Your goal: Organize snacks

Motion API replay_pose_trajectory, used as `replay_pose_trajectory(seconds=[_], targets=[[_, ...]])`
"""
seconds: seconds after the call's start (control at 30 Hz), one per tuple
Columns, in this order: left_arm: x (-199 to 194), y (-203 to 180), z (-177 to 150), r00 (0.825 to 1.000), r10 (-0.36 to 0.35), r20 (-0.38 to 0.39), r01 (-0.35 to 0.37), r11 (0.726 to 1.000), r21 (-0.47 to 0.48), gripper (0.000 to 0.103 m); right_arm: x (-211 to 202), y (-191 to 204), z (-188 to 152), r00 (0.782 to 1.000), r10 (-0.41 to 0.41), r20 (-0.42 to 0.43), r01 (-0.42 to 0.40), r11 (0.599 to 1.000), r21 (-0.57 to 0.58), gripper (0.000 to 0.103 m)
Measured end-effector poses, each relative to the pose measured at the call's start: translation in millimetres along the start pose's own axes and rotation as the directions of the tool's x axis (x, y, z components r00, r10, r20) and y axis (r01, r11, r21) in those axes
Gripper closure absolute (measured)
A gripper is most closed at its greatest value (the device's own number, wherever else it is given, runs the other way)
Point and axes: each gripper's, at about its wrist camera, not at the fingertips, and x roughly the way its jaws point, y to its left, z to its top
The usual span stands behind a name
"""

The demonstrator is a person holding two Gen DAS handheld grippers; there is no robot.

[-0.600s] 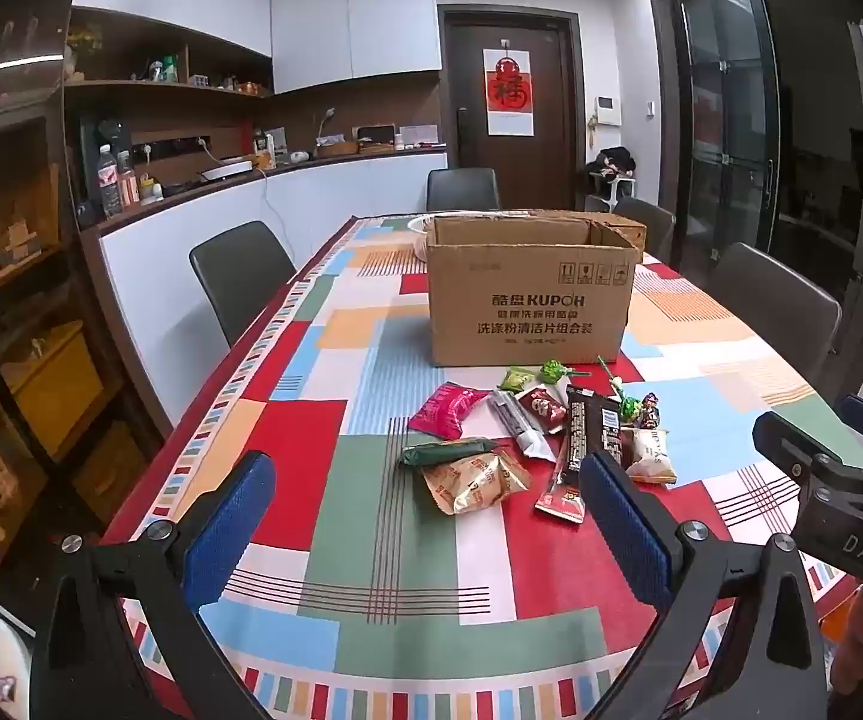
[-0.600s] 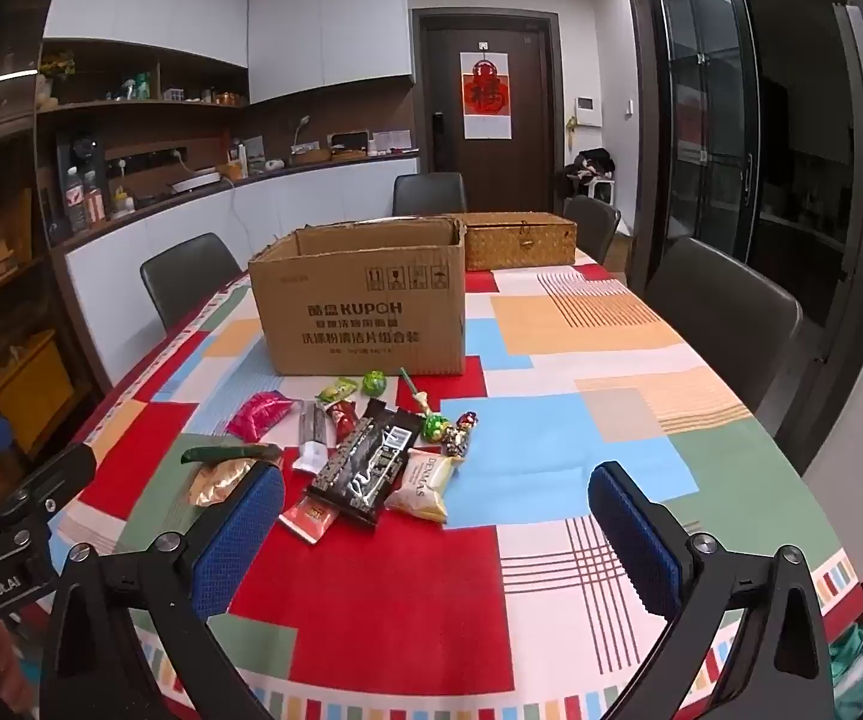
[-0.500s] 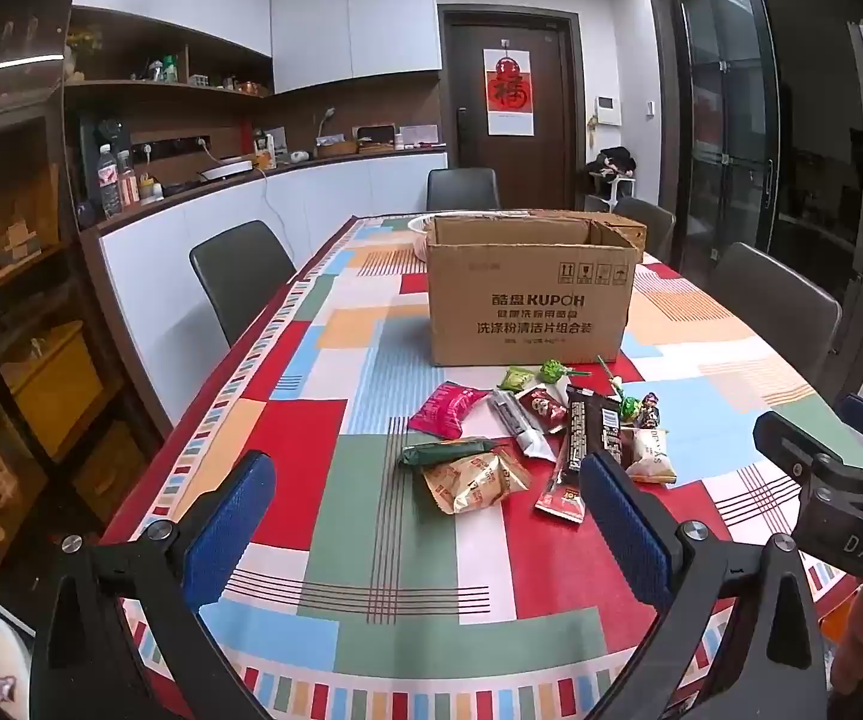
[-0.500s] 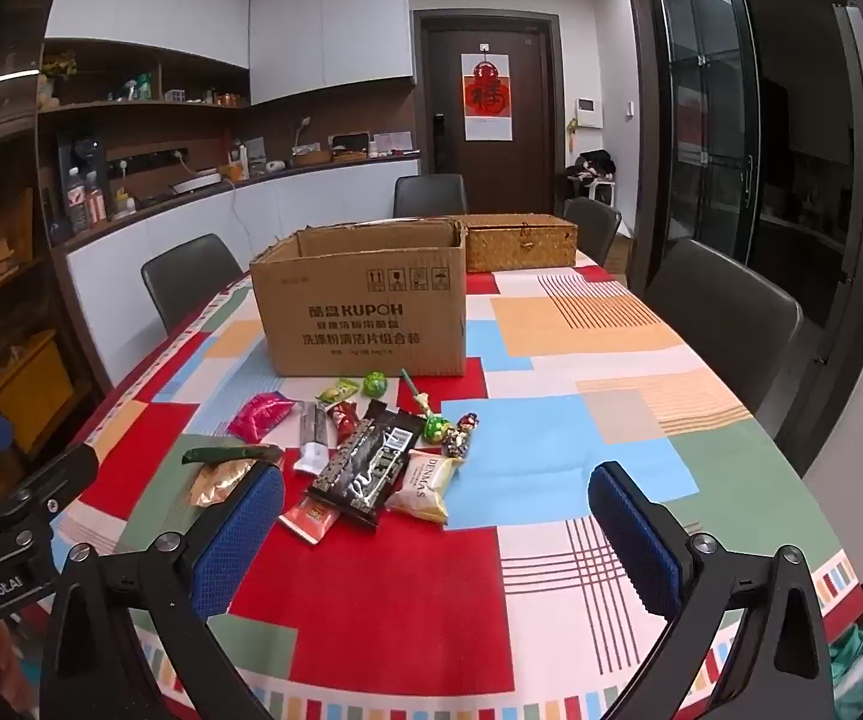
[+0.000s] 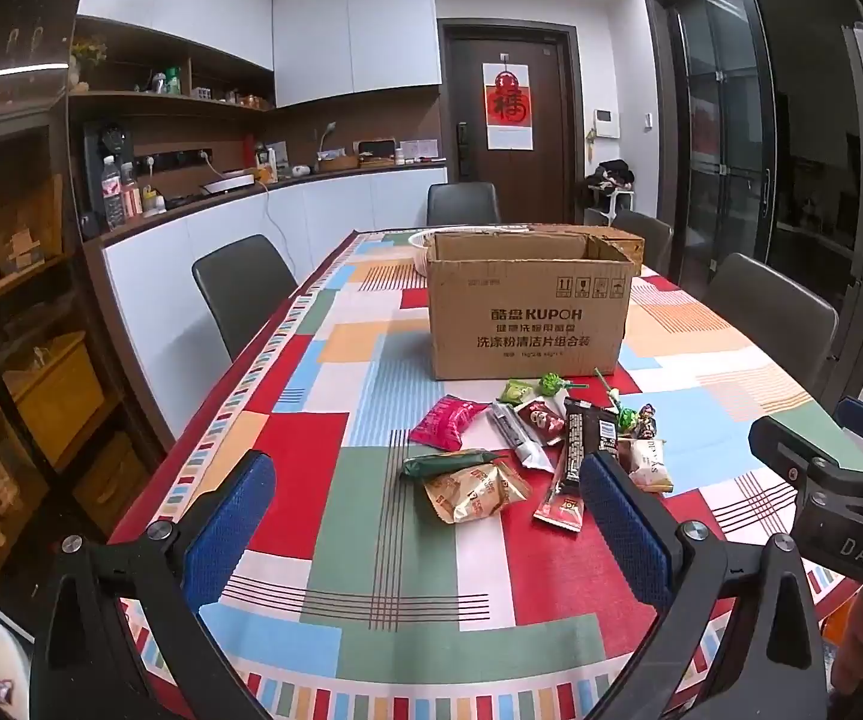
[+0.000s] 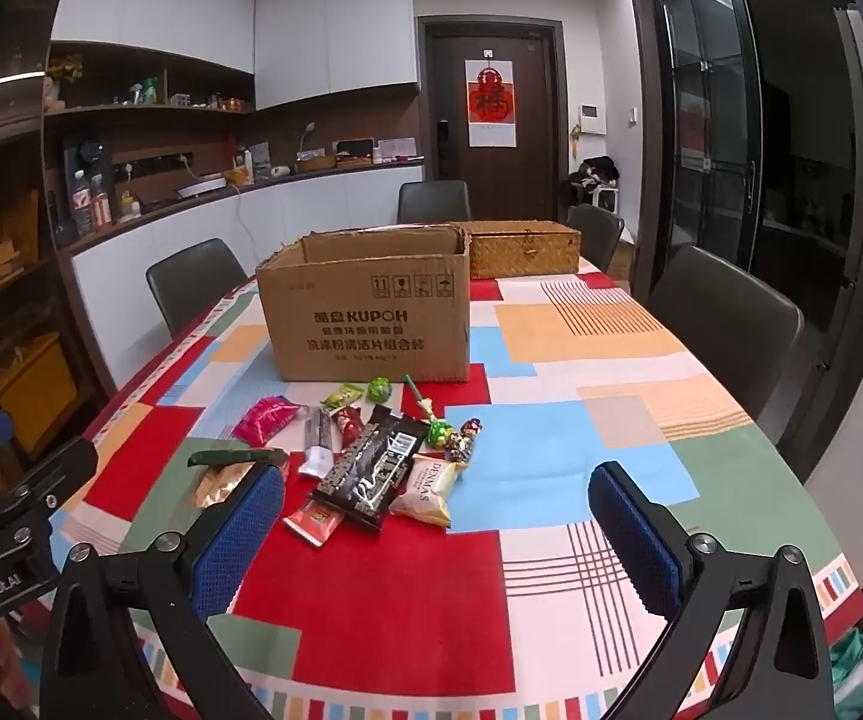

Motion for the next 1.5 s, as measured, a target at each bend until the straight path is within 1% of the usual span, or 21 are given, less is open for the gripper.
replay_pose_trajectory(seconds=[1.5], targets=[[-4.6, -1.4, -3.6, 1.0, -0.004, -0.005, 0.004, 1.0, -0.001, 0.0, 1.2, 1.8, -2.9, 1.0, 0.005, -0.001, -0.005, 1.0, -0.001, 0.0]])
